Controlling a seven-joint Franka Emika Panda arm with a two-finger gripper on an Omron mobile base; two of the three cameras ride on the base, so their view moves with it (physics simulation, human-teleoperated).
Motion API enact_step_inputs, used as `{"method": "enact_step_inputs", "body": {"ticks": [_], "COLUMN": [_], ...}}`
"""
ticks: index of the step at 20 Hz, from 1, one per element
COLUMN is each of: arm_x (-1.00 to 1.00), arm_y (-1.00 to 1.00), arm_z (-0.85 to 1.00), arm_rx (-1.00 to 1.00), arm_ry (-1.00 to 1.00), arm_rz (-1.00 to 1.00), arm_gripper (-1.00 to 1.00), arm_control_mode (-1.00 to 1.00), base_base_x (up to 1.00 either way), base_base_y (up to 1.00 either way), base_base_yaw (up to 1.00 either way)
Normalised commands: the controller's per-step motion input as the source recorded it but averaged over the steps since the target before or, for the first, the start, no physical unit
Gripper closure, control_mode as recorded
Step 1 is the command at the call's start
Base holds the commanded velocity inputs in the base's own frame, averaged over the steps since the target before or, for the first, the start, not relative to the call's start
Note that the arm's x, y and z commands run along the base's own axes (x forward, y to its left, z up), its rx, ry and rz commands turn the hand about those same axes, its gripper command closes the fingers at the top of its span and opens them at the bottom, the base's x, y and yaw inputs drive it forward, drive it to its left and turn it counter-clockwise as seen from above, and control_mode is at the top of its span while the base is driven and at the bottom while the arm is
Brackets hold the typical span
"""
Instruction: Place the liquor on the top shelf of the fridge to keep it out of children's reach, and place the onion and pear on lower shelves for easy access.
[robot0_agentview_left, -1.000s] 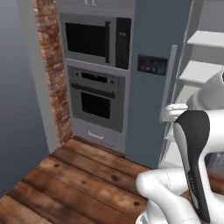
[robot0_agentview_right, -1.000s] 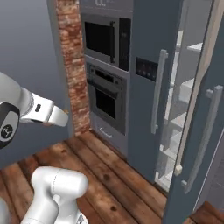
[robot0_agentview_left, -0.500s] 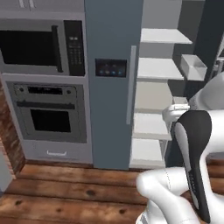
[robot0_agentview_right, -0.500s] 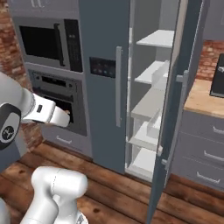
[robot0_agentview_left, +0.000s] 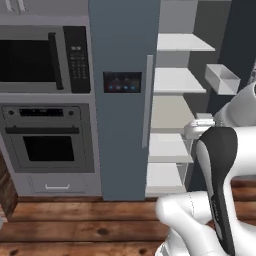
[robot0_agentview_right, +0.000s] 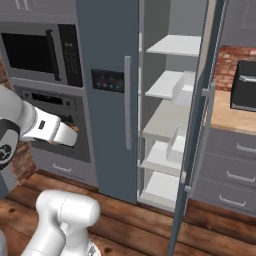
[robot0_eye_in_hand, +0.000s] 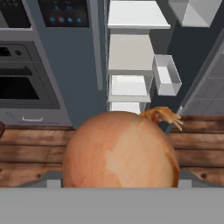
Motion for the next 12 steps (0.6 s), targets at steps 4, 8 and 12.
{"method": "enact_step_inputs", "body": {"ticks": [4, 8, 12], "arm_x": [0.0, 0.0, 0.0], "arm_y": [0.0, 0.0, 0.0], "arm_z": [0.0, 0.0, 0.0], "arm_rx": [0.0, 0.0, 0.0], "arm_ry": [0.0, 0.0, 0.0], "arm_rz": [0.0, 0.0, 0.0], "arm_gripper": [1.0, 1.0, 1.0], "arm_control_mode": [1.0, 1.0, 1.0], "base_base_x": [0.59, 0.57, 0.53], "base_base_y": [-0.04, -0.04, -0.14], "base_base_yaw": [-0.12, -0.12, -0.13]}}
